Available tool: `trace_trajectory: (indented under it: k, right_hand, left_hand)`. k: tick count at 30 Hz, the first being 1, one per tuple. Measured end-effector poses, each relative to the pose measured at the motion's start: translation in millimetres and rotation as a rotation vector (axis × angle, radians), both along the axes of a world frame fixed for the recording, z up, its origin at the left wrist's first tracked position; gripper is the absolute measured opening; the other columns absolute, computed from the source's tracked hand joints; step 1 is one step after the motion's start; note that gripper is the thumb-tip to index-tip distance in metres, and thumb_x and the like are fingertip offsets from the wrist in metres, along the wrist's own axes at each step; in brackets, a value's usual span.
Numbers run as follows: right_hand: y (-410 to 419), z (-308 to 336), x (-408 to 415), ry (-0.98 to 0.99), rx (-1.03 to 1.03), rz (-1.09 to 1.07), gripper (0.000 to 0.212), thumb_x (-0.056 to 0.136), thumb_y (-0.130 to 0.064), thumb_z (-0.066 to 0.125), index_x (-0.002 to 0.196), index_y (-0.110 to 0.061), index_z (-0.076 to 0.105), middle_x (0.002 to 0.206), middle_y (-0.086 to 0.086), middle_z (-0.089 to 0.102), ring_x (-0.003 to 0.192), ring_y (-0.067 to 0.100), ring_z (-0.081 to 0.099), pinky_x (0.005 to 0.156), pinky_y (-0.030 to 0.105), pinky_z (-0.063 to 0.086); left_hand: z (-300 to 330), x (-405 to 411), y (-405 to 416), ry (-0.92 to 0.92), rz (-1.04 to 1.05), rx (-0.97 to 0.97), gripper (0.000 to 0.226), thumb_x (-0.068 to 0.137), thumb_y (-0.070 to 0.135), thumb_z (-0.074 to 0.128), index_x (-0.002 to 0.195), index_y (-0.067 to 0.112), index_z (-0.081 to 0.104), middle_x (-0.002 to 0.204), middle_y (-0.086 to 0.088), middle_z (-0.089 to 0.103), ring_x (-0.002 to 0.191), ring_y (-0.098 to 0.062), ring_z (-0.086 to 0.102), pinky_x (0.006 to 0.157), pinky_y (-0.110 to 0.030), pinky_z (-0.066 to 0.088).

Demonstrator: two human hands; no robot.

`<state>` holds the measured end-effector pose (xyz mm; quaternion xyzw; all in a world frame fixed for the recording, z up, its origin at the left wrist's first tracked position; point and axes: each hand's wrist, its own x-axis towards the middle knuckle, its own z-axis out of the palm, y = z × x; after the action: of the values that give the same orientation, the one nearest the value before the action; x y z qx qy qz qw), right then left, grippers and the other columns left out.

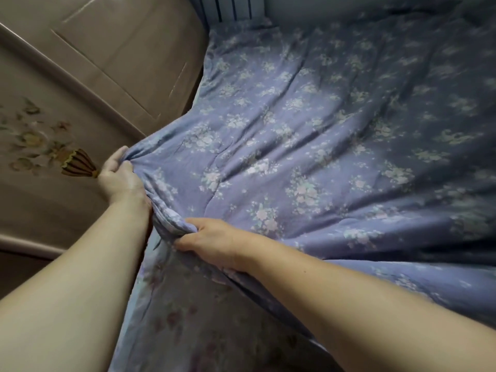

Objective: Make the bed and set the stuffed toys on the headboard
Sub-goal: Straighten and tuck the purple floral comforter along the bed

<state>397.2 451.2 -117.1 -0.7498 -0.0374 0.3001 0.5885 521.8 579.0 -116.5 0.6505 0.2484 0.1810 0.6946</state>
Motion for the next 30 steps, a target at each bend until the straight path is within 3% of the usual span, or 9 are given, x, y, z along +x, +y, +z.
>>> trace_trajectory:
  k: [4, 7, 9, 14, 18, 20, 24, 28, 30]
  right_hand:
    - [9, -12, 7, 0.032, 0.039, -0.019, 0.027, 0.088, -0.015, 0.049, 0.112, -0.016, 0.061, 0.107, 0.01, 0.062, 0.094, 0.024, 0.056, 0.081, 0.032, 0.046]
    - [8, -24, 7, 0.051, 0.036, -0.005, 0.028, 0.088, -0.012, 0.047, 0.112, -0.017, 0.061, 0.098, 0.003, 0.059, 0.085, 0.019, 0.053, 0.07, 0.027, 0.042]
    - [9, -35, 7, 0.065, 0.011, 0.018, 0.029, 0.088, -0.011, 0.045, 0.111, -0.018, 0.06, 0.099, 0.002, 0.058, 0.087, 0.019, 0.053, 0.073, 0.028, 0.042]
    - [11, -61, 3, 0.089, -0.089, 0.073, 0.037, 0.089, -0.013, 0.041, 0.12, -0.028, 0.055, 0.112, 0.006, 0.058, 0.105, 0.024, 0.052, 0.085, 0.028, 0.039]
    - [18, -83, -1, 0.13, -0.099, 0.108, 0.05, 0.089, -0.014, 0.038, 0.134, -0.034, 0.044, 0.135, 0.006, 0.052, 0.12, 0.027, 0.048, 0.09, 0.025, 0.037]
    - [23, -92, -3, 0.151, -0.095, 0.117, 0.052, 0.088, -0.014, 0.039, 0.136, -0.033, 0.04, 0.135, 0.008, 0.052, 0.119, 0.029, 0.049, 0.097, 0.029, 0.04]
    - [22, -92, -3, 0.197, -0.057, 0.121, 0.046, 0.088, -0.014, 0.044, 0.132, -0.028, 0.047, 0.131, 0.007, 0.056, 0.112, 0.025, 0.054, 0.101, 0.032, 0.043]
    - [1, -80, 0, 0.302, 0.086, 0.108, 0.04, 0.086, -0.012, 0.063, 0.125, -0.015, 0.06, 0.106, 0.002, 0.069, 0.093, 0.01, 0.059, 0.096, 0.028, 0.048]
    - [-21, -75, 5, 0.351, 0.123, 0.135, 0.041, 0.082, -0.008, 0.066, 0.123, -0.006, 0.06, 0.074, -0.003, 0.064, 0.068, 0.003, 0.056, 0.071, 0.018, 0.049]
  left_hand:
    - [-5, 5, 7, -0.001, 0.056, 0.01, 0.038, 0.089, -0.01, 0.039, 0.118, 0.003, 0.061, 0.119, -0.017, 0.062, 0.095, -0.02, 0.059, 0.088, -0.026, 0.051]
    - [-22, 2, 9, 0.074, 0.038, 0.025, 0.038, 0.092, -0.007, 0.039, 0.123, 0.004, 0.058, 0.117, -0.014, 0.061, 0.092, -0.017, 0.057, 0.07, -0.014, 0.051]
    - [-36, 1, 12, 0.139, 0.026, 0.028, 0.036, 0.094, -0.004, 0.041, 0.124, 0.006, 0.057, 0.114, -0.012, 0.061, 0.091, -0.017, 0.057, 0.061, -0.01, 0.049]
    - [-71, -9, 16, 0.332, -0.018, 0.072, 0.033, 0.095, 0.001, 0.041, 0.125, 0.004, 0.056, 0.119, -0.018, 0.06, 0.089, -0.021, 0.055, 0.081, -0.029, 0.048]
    - [-96, -10, 23, 0.561, -0.011, 0.059, 0.029, 0.091, -0.001, 0.046, 0.116, 0.001, 0.06, 0.103, -0.013, 0.063, 0.084, -0.021, 0.055, 0.072, -0.028, 0.05]
    - [-102, -13, 22, 0.618, -0.038, 0.074, 0.037, 0.087, -0.003, 0.05, 0.125, -0.005, 0.051, 0.121, -0.018, 0.058, 0.1, -0.024, 0.055, 0.085, -0.036, 0.05]
    - [-99, -29, 12, 0.61, -0.082, 0.486, 0.059, 0.088, 0.008, 0.053, 0.144, 0.011, 0.032, 0.143, -0.014, 0.04, 0.125, -0.031, 0.046, 0.103, -0.035, 0.038]
    - [-85, -63, -20, 0.426, -0.234, 1.171, 0.058, 0.081, 0.011, 0.059, 0.137, 0.017, 0.042, 0.145, -0.011, 0.031, 0.133, -0.032, 0.032, 0.113, -0.039, 0.017]
    - [-83, -75, -36, 0.3, -0.42, 1.298, 0.047, 0.082, 0.011, 0.059, 0.128, 0.02, 0.054, 0.14, -0.006, 0.041, 0.131, -0.028, 0.033, 0.109, -0.038, 0.018]
